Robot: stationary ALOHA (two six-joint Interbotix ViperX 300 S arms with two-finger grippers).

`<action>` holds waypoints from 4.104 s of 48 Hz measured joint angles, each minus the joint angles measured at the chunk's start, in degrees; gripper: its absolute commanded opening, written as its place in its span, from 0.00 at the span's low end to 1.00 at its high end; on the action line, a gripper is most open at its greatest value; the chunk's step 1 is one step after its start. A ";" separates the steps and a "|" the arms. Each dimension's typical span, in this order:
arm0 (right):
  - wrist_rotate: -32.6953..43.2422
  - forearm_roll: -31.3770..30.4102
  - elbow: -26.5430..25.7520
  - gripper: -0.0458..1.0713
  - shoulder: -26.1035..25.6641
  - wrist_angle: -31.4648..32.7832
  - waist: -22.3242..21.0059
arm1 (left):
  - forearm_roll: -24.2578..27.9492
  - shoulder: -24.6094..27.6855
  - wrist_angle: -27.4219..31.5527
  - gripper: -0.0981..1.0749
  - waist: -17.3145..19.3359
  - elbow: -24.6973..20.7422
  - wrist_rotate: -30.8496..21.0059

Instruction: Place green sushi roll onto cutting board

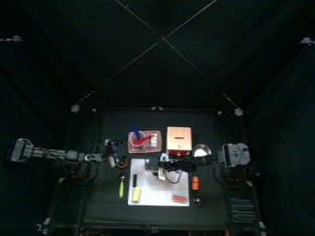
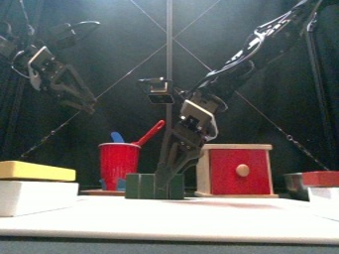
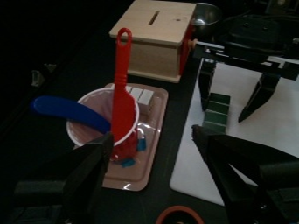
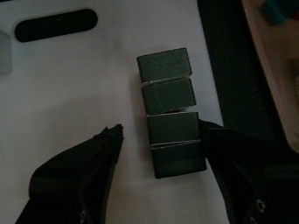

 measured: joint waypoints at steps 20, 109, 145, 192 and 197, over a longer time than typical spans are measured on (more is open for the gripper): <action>0.88 2.20 0.00 0.64 -0.09 1.23 0.00 | -0.53 -0.09 0.09 0.96 0.35 0.09 0.09; 84.55 3.52 -3.60 0.65 -3.87 28.12 12.13 | -5.71 -0.44 0.18 0.96 6.24 -1.23 0.26; 84.29 1.32 -6.50 0.93 -0.35 28.56 10.99 | -5.01 -4.31 0.26 0.96 8.09 0.70 0.53; 27.69 -5.36 21.88 0.93 -39.73 7.82 -2.81 | 1.41 -4.83 -12.48 0.96 8.09 -4.92 1.23; 19.95 -4.04 22.50 0.93 -42.63 8.88 -4.57 | 1.49 -4.48 -12.30 0.96 8.17 -6.15 0.97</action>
